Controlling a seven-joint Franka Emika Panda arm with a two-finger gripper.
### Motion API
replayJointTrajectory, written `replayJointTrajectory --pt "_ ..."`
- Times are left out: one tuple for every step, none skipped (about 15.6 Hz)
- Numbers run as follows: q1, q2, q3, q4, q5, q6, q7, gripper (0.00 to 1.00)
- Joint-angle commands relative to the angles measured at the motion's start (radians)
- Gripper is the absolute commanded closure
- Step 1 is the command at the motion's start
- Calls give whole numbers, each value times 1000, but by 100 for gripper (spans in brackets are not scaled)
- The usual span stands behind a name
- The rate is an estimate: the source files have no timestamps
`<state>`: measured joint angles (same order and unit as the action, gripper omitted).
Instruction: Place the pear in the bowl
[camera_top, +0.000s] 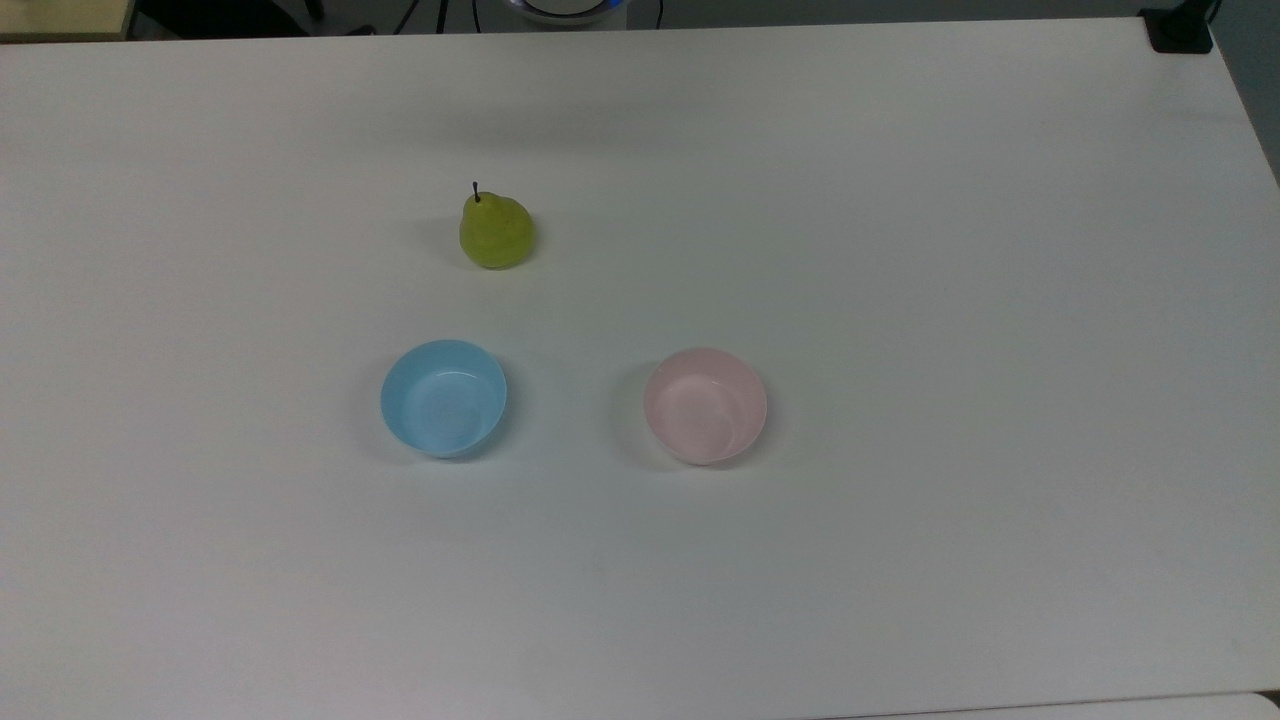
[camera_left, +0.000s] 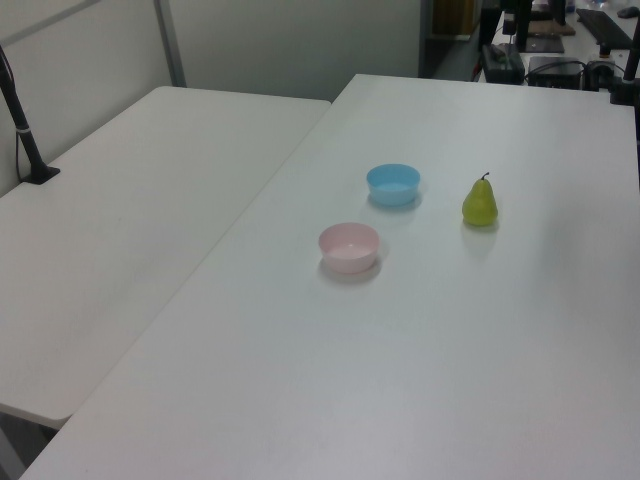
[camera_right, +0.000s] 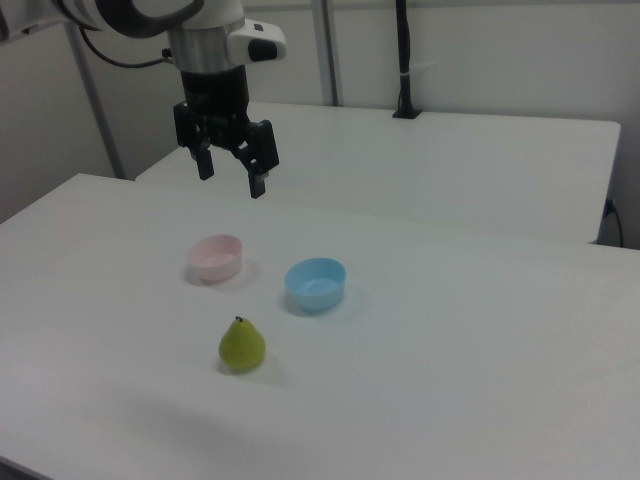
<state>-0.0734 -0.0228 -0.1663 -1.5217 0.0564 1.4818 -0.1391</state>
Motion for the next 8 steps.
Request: replayJointTrajectory --pt "58 27 -18 6 38 -49 -54 0" --pt "61 40 -12 6 39 -48 -53 0" --pt "72 56 -10 6 37 -48 -54 0" --pt "93 66 -12 9 33 -43 -54 0" --pt "104 66 -12 8 33 -23 -53 0" --pt "104 66 -13 5 36 -8 -47 0" --pt "104 66 -13 5 37 -6 -47 0" --pt "104 66 -15 5 37 -5 -47 0"
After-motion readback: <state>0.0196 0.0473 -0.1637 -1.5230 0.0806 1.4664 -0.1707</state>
